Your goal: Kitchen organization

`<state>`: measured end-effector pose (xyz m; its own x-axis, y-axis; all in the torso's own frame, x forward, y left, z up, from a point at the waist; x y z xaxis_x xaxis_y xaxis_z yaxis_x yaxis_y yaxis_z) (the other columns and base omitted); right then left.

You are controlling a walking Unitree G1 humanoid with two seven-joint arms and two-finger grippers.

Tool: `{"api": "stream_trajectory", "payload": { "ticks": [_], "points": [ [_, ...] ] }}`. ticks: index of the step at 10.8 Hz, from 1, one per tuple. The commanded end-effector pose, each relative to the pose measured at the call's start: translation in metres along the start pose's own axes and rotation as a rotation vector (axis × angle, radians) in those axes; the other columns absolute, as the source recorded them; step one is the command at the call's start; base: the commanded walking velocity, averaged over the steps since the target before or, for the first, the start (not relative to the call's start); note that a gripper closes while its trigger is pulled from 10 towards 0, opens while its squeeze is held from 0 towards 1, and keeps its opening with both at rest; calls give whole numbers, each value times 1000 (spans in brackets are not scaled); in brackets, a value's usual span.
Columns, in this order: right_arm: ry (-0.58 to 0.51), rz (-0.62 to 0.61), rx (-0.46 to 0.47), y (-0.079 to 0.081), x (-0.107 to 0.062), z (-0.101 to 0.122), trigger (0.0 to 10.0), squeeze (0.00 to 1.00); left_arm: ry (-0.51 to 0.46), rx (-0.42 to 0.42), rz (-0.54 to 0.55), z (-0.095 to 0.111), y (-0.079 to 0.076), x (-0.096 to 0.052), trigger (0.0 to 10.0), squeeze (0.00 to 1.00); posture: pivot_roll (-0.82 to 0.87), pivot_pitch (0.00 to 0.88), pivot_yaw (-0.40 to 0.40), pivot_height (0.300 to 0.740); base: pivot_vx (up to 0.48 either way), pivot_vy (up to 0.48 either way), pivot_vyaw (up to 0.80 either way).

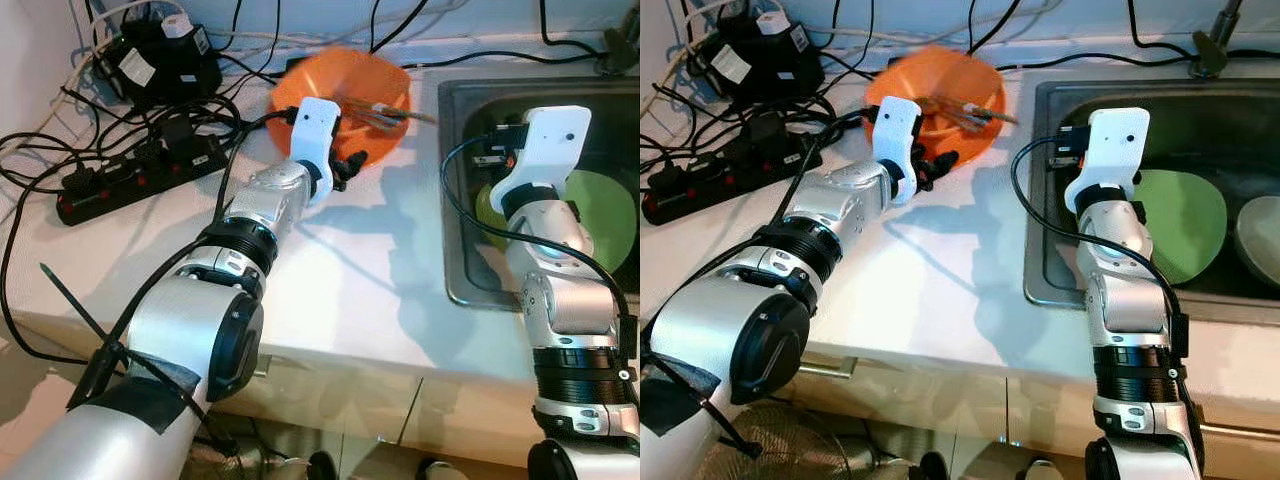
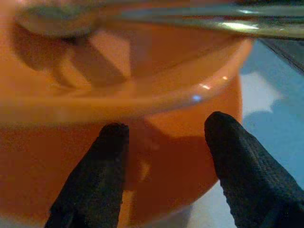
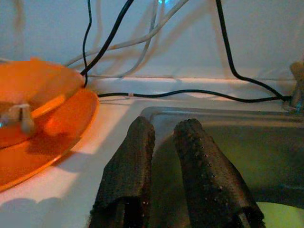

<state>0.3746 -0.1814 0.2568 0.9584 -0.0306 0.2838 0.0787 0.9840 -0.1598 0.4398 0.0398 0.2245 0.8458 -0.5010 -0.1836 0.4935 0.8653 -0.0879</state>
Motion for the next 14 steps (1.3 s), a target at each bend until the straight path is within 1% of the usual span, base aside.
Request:
{"api": "stream_trajectory", "payload": {
  "ticks": [1,5,6,8,9,10,11,12,14],
  "points": [
    [-5,21,23,8,3,2,10000,0,186,-30,-38,-49,-1,-3,10000,0,-68,205,180,740,0,0,0],
    [-22,49,42,18,13,6,10000,0,214,-63,-107,-49,2,-9,10000,0,-15,172,172,740,0,0,0],
    [-27,55,43,20,15,6,10000,0,238,-103,-111,-58,4,-15,10000,0,-4,160,172,740,0,0,0],
    [-32,55,44,20,17,6,10000,0,266,-136,-133,-68,-1,-25,10000,0,9,152,175,740,0,0,0],
    [-36,52,43,19,18,6,10000,0,280,-147,-152,-72,-8,-37,10000,0,23,145,178,740,0,0,0],
    [-40,42,40,15,18,5,10000,0,292,-142,-162,-75,-15,-58,10000,0,37,141,180,740,0,0,0],
    [-39,36,38,13,18,3,10000,0,292,-132,-167,-75,-17,-67,10000,0,44,139,180,740,0,0,0],
    [-33,28,32,9,18,0,10000,0,292,-114,-155,-74,-18,-86,10000,0,65,133,174,740,0,0,0],
    [-27,21,31,6,18,-5,10000,0,285,-105,-136,-67,-20,-115,10000,0,94,127,163,740,0,0,0]
  ]
}}
Point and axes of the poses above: a point about 5 cm out from each wrist's last joint towards the gripper, its own x axis pointing out of the wrist towards the gripper, its own z axis along the axis of the wrist's last joint, y = z × x, the point moved 3 cm from there along x, pointing out of the wrist towards the gripper, and after that the axes turned 4 degrees about -x, right-handed, at the moved point
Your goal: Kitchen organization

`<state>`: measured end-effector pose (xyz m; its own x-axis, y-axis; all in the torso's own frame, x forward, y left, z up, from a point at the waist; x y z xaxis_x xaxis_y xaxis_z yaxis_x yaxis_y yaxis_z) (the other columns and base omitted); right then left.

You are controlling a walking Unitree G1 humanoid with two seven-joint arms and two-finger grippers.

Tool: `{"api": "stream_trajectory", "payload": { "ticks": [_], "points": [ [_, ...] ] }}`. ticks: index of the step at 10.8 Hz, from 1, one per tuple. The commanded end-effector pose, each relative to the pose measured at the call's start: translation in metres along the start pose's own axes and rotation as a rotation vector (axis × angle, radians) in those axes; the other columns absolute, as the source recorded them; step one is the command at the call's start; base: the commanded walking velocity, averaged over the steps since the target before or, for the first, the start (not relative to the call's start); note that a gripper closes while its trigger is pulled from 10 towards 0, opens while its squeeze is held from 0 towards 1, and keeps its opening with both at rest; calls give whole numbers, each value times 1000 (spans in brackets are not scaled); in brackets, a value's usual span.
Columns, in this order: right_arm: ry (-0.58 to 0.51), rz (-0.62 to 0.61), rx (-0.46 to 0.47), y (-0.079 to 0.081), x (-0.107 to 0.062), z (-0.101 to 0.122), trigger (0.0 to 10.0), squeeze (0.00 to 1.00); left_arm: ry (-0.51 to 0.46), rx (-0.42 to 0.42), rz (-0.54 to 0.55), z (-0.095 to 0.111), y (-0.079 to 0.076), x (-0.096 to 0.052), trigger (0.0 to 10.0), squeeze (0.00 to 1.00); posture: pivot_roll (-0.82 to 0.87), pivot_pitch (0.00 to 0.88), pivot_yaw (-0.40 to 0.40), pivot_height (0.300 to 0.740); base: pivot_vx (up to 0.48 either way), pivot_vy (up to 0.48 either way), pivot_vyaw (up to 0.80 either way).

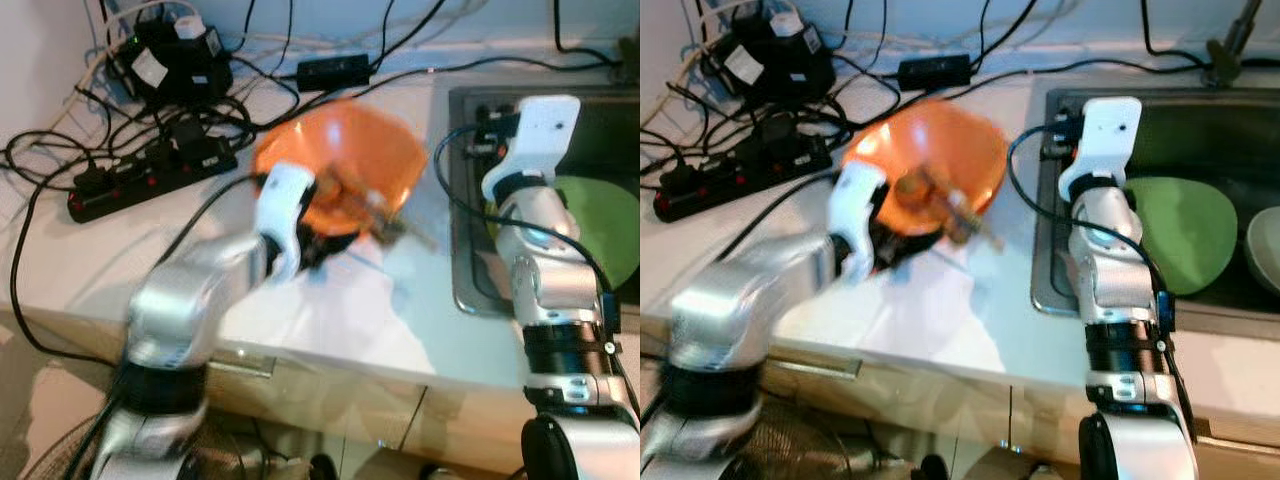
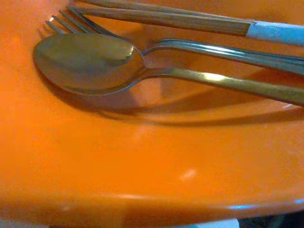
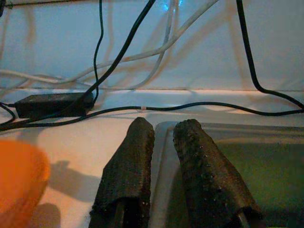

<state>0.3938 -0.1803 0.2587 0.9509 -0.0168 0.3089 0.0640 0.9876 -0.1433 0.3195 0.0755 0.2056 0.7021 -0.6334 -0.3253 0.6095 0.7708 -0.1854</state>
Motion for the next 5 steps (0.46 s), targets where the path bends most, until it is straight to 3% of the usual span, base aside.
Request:
{"api": "stream_trajectory", "payload": {
  "ticks": [1,3,5],
  "points": [
    [2,12,14,5,1,-2,10000,0,109,-30,22,-22,4,-6,10000,0,105,126,159,740,0,0,0],
    [1,12,17,5,3,-3,10000,0,114,21,2,-17,-4,-27,10000,0,129,125,149,740,0,0,0],
    [6,13,20,5,5,-7,10000,0,106,80,-3,-12,-7,-37,10000,0,143,108,137,740,0,0,0]
  ]
}}
Point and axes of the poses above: a point about 5 cm out from each wrist's last joint towards the gripper, its own x axis pointing out of the wrist towards the gripper, its own z axis along the axis of the wrist's last joint, y = z × x, the point moved 3 cm from there along x, pointing out of the wrist towards the gripper, and after that the axes turned 4 degrees about -x, right-handed, at the moved point
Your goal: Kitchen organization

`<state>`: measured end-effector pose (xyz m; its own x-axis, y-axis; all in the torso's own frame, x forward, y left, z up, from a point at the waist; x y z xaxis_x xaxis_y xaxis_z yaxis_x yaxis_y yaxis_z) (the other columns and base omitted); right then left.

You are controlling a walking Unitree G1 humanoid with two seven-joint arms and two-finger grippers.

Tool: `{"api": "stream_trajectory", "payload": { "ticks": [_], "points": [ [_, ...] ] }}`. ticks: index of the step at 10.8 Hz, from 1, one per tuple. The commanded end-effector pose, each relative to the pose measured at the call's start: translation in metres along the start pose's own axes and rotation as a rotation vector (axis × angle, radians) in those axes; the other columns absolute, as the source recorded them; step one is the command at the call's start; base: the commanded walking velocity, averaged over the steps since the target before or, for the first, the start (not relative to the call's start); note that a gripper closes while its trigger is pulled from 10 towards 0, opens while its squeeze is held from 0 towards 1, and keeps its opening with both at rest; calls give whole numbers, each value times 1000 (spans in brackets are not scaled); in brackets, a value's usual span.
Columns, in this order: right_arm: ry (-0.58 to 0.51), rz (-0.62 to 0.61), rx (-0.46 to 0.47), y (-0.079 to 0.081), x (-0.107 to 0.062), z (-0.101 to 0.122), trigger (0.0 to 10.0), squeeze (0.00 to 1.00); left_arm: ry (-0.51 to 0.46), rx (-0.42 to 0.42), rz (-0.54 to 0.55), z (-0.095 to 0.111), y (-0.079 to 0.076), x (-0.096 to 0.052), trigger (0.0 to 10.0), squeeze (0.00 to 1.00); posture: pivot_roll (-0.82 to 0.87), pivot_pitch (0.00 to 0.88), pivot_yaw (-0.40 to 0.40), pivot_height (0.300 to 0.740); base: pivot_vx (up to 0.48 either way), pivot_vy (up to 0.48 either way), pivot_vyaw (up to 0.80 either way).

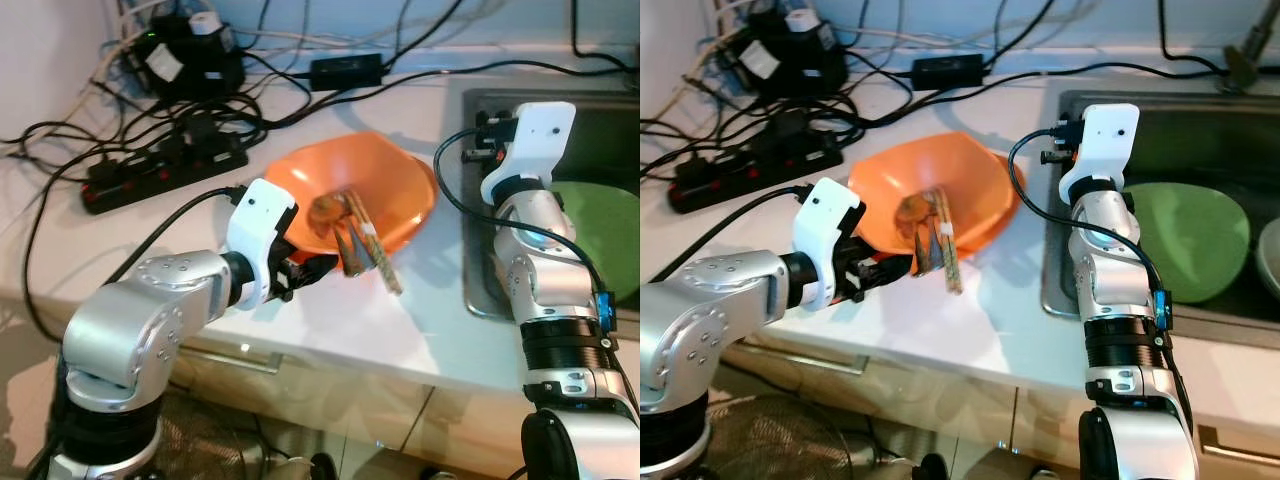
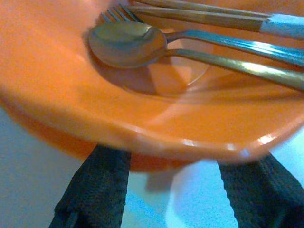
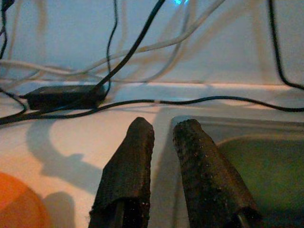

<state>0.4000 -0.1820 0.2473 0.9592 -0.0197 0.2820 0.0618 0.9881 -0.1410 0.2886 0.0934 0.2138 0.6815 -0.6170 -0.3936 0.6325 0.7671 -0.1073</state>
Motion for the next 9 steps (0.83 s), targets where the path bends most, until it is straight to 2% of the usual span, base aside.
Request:
{"api": "stream_trajectory", "payload": {
  "ticks": [1,3,6,8,9],
  "points": [
    [-24,11,18,5,3,7,10000,0,7,7,-25,-1,-4,-2,10000,0,142,103,134,740,0,0,0],
    [-29,-3,21,0,5,6,10000,0,-17,21,25,1,6,-6,10000,0,151,90,123,740,0,0,0],
    [-16,-29,29,-6,4,0,10000,0,-33,23,114,-1,29,-27,10000,0,168,77,101,740,0,0,0],
    [-12,-42,29,-10,2,-4,10000,0,-25,68,176,-5,48,-43,10000,0,165,69,96,740,0,0,0],
    [-11,-53,33,-13,1,-5,10000,0,-105,93,327,-4,74,-49,10000,0,163,61,90,740,0,0,0]
  ]
}}
Point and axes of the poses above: a point about 5 cm out from each wrist's last joint towards the gripper, its own x axis pointing out of the wrist towards the gripper, its own z axis along the axis of the wrist's last joint, y = z × x, the point moved 3 cm from there along x, pointing out of the wrist towards the gripper, and after that the axes turned 4 degrees about -x, right-handed, at the moved point
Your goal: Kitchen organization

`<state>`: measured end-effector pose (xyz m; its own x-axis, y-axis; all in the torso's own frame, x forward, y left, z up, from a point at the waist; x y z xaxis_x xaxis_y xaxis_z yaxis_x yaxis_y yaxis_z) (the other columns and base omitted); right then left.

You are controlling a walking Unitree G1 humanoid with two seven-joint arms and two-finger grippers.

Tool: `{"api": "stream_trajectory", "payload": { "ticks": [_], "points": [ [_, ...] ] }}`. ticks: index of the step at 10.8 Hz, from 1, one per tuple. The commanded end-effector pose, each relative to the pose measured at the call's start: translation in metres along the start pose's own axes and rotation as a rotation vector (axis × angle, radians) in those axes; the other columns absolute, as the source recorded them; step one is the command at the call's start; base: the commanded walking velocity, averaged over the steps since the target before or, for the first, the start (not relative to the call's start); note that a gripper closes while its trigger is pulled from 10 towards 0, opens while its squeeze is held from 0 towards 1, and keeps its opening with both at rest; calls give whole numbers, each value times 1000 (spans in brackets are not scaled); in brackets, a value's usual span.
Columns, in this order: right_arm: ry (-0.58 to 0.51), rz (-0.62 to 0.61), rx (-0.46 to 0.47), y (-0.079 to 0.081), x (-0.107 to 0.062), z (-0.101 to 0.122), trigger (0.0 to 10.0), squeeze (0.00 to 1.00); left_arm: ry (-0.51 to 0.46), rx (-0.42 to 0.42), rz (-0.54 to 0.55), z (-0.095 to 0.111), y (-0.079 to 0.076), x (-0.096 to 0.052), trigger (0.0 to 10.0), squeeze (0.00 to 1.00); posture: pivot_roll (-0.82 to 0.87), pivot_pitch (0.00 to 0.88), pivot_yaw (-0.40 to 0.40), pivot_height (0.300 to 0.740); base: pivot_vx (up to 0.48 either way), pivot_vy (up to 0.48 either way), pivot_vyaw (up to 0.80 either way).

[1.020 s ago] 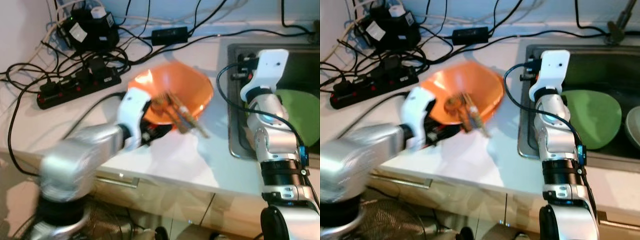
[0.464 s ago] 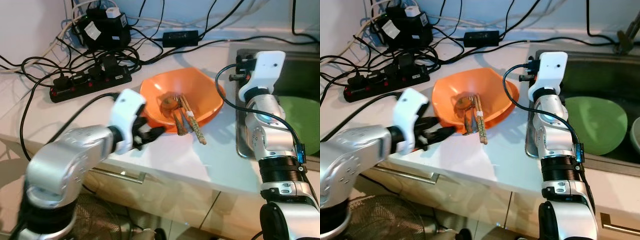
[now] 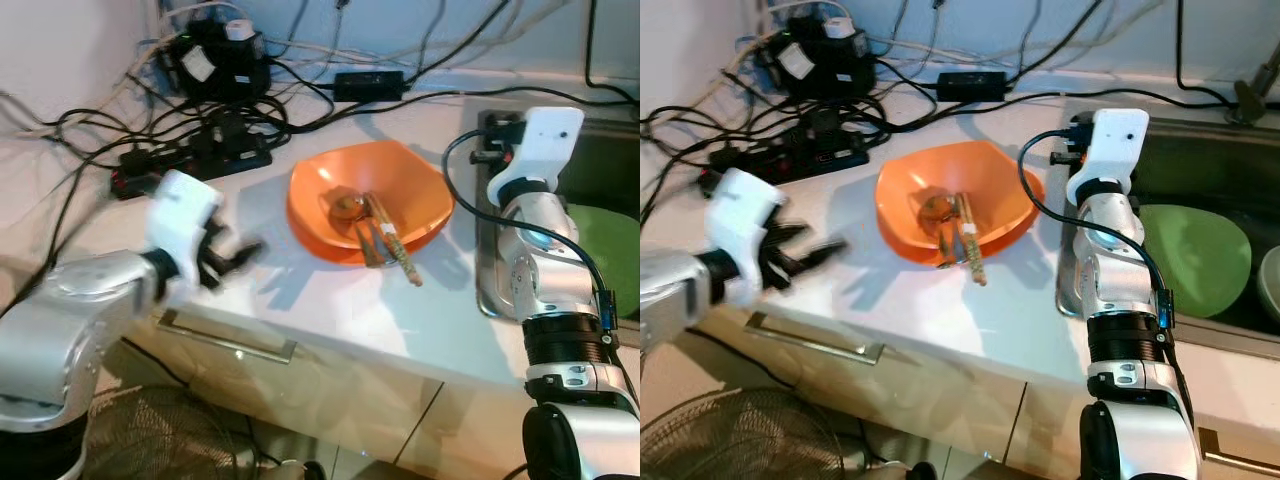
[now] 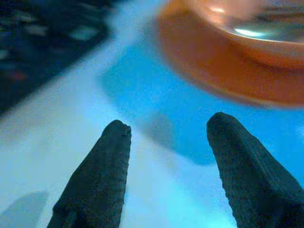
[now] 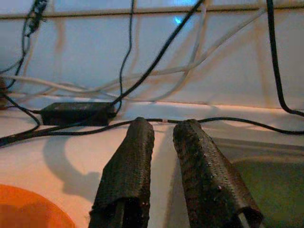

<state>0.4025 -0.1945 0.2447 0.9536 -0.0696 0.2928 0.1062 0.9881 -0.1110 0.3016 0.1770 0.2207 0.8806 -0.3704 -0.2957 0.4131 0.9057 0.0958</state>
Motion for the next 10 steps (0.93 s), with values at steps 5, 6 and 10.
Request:
{"api": "stream_trajectory", "payload": {
  "ticks": [5,6,10],
  "points": [
    [-112,-21,-34,1,-41,-13,10000,0,-433,-21,348,-12,5,44,10000,0,93,51,101,740,0,0,0],
    [-140,-30,-26,1,-47,-10,10000,0,-486,10,338,-10,-2,52,10000,0,88,49,106,740,0,0,0],
    [-165,-34,4,17,-65,-16,10000,0,-629,29,348,2,-17,77,10000,0,57,23,120,740,0,0,0]
  ]
}}
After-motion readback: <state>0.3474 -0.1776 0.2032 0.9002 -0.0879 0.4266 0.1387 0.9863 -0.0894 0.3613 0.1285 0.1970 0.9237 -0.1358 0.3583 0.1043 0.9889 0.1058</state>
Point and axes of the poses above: a point about 5 cm out from each wrist's last joint towards the gripper, its own x axis pointing out of the wrist towards the gripper, its own z axis along the axis of the wrist's last joint, y = z × x, the point moved 3 cm from there along x, pointing out of the wrist towards the gripper, and after that the axes turned 4 degrees about -x, right-handed, at the moved point
